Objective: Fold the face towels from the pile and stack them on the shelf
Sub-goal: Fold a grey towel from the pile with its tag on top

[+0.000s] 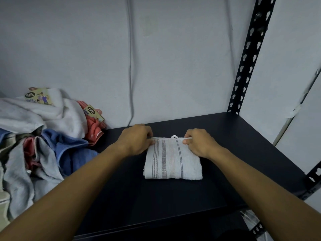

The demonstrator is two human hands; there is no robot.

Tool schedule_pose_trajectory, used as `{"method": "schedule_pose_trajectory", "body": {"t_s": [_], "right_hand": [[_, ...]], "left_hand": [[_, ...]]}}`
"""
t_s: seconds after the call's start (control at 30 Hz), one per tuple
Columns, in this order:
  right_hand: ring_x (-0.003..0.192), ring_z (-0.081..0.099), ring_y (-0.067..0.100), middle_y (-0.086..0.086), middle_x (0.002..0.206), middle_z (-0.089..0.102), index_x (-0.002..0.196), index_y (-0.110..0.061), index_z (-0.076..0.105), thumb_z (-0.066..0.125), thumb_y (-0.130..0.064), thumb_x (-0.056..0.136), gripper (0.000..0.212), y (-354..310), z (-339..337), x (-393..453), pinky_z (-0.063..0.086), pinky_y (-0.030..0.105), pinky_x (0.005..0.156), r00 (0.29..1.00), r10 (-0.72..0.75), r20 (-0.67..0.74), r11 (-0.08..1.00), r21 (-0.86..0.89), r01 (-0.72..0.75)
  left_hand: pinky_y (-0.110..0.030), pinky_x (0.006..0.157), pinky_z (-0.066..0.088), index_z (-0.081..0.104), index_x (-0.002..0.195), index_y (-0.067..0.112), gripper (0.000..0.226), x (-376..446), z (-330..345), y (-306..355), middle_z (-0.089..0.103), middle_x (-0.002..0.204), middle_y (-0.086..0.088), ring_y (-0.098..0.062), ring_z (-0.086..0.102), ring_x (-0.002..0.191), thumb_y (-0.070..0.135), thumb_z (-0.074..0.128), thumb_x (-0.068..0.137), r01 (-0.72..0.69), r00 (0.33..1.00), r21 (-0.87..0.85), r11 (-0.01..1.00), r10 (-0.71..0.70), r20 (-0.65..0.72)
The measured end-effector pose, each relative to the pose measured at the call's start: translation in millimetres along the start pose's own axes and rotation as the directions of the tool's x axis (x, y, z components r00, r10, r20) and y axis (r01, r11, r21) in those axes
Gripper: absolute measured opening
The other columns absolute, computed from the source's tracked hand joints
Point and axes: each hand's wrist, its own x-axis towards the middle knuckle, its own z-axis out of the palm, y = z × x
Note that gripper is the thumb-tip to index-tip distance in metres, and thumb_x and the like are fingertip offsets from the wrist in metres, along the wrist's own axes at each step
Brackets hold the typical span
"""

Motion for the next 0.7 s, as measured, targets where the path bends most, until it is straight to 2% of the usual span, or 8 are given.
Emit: {"method": "schedule_pose_trajectory", "body": {"t_s": [0.1,0.2,0.27,0.4,0.57,0.7], "right_hand": [[0.09,0.056,0.015,-0.002,0.1,0.058,0.105,-0.016,0.064,0.054,-0.023,0.098,0.014,0.3,1.8,-1.0,0.044,0.03,0.074,1.0,-0.009,-0.015,1.0,-0.014,0.009],[0.094,0.057,0.017,-0.001,0.104,0.058,0.106,-0.016,0.064,0.055,-0.024,0.098,0.015,1.2,3.1,-2.0,0.048,0.034,0.08,1.0,-0.018,-0.02,1.0,-0.02,0.018],[0.095,0.057,0.018,-0.001,0.104,0.057,0.105,-0.017,0.064,0.055,-0.023,0.097,0.013,1.9,3.5,-2.1,0.048,0.034,0.082,0.999,-0.03,-0.022,0.999,-0.032,0.029],[0.093,0.055,0.016,-0.002,0.102,0.055,0.102,-0.018,0.064,0.056,-0.021,0.096,0.01,2.2,2.9,-0.9,0.046,0.033,0.079,0.999,-0.044,-0.02,0.998,-0.047,0.044],[0.092,0.055,0.016,-0.003,0.1,0.052,0.104,-0.018,0.064,0.055,-0.023,0.097,0.012,1.0,0.5,-2.7,0.048,0.034,0.081,0.998,-0.058,-0.011,0.997,-0.054,0.057],[0.091,0.055,0.016,-0.002,0.099,0.053,0.103,-0.018,0.064,0.056,-0.023,0.097,0.011,1.9,0.5,-2.8,0.049,0.035,0.081,0.998,-0.059,-0.01,0.997,-0.057,0.058]], "left_hand": [[-0.04,0.088,0.053,0.067,0.101,0.026,0.017,-2.5,5.1,1.1,0.067,0.104,0.009,-0.012,0.062,0.096,0.041,0.063,0.093,0.095,0.995,-0.134,0.986,-0.09,0.046],[-0.038,0.089,0.051,0.066,0.096,0.027,0.011,-0.1,7.0,3.3,0.064,0.098,0.011,-0.012,0.061,0.096,0.037,0.066,0.092,0.141,0.99,-0.213,0.967,-0.134,0.047],[-0.036,0.088,0.049,0.064,0.096,0.027,0.009,1.7,5.9,5.2,0.063,0.099,0.011,-0.012,0.059,0.097,0.036,0.062,0.094,0.101,0.995,-0.154,0.983,-0.098,0.026],[-0.037,0.088,0.048,0.058,0.098,0.023,0.009,6.6,5.4,5.0,0.053,0.108,0.006,-0.014,0.049,0.101,0.031,0.054,0.098,-0.076,0.997,-0.008,0.997,0.076,0.008],[-0.035,0.078,0.051,0.052,0.097,0.019,0.008,13.3,8.7,1.7,0.06,0.097,0.002,-0.015,0.057,0.084,0.026,0.048,0.1,-0.062,0.996,-0.103,0.993,0.069,0.063],[-0.037,0.078,0.053,0.053,0.099,0.018,0.009,16.9,11.5,-1.0,0.062,0.093,0.002,-0.015,0.059,0.083,0.025,0.047,0.1,-0.03,0.998,-0.174,0.984,0.039,0.048]]}}
